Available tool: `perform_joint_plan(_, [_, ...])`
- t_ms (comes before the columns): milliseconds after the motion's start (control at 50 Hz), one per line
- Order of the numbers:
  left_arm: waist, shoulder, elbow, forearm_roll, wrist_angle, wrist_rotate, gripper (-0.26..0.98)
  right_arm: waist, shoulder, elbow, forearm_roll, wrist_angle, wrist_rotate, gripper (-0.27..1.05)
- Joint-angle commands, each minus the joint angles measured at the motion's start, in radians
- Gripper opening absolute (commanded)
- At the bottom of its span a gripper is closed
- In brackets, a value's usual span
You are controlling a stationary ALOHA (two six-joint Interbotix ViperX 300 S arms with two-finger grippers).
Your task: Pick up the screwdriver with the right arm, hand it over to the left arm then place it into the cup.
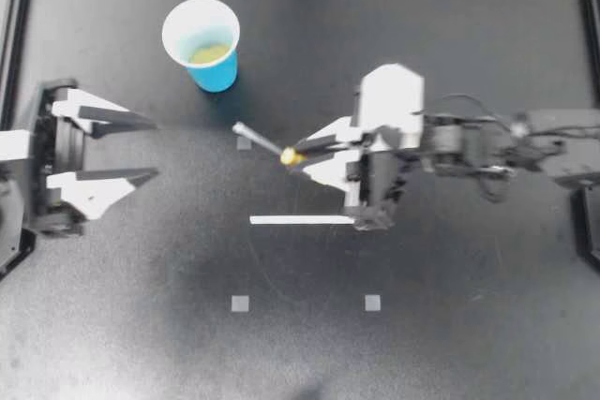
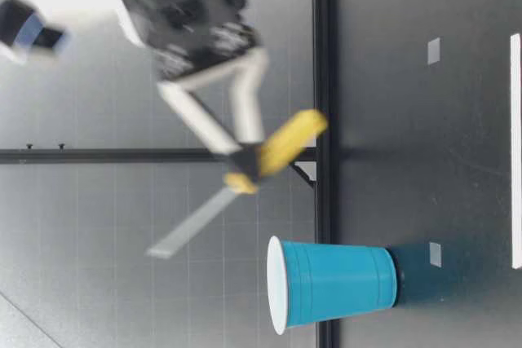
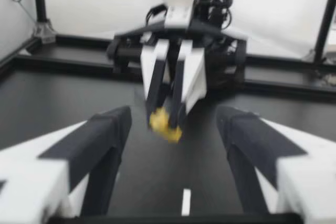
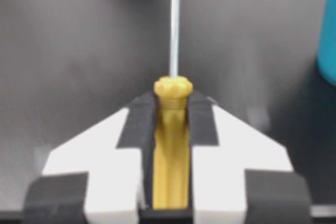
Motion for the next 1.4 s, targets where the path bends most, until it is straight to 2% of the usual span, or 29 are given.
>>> perform_joint_plan(0, [0.002,0.043,-0.043,-0.005,-0.048,0.0,0.67,0.011,-0.043,0.011,0.0,-0.126,0.002,-0.01])
perform_joint_plan(580, [0.0,0.298,-0.179,-0.005,-0.209,-0.057,0.67,0.021,0.054,-0.097,-0.058,-0.209,-0.048,-0.01])
perform_joint_plan(1000, [0.0,0.341,-0.218,-0.003,-0.25,-0.071,0.65,0.021,0.061,-0.118,-0.069,-0.21,-0.087,-0.01])
perform_joint_plan(1180, [0.002,0.353,-0.229,0.015,-0.25,-0.071,0.5,0.021,0.067,-0.12,-0.069,-0.21,-0.087,-0.01])
perform_joint_plan(1380, [0.002,0.356,-0.235,0.026,-0.25,-0.071,0.17,0.021,0.071,-0.12,-0.069,-0.21,-0.087,-0.01])
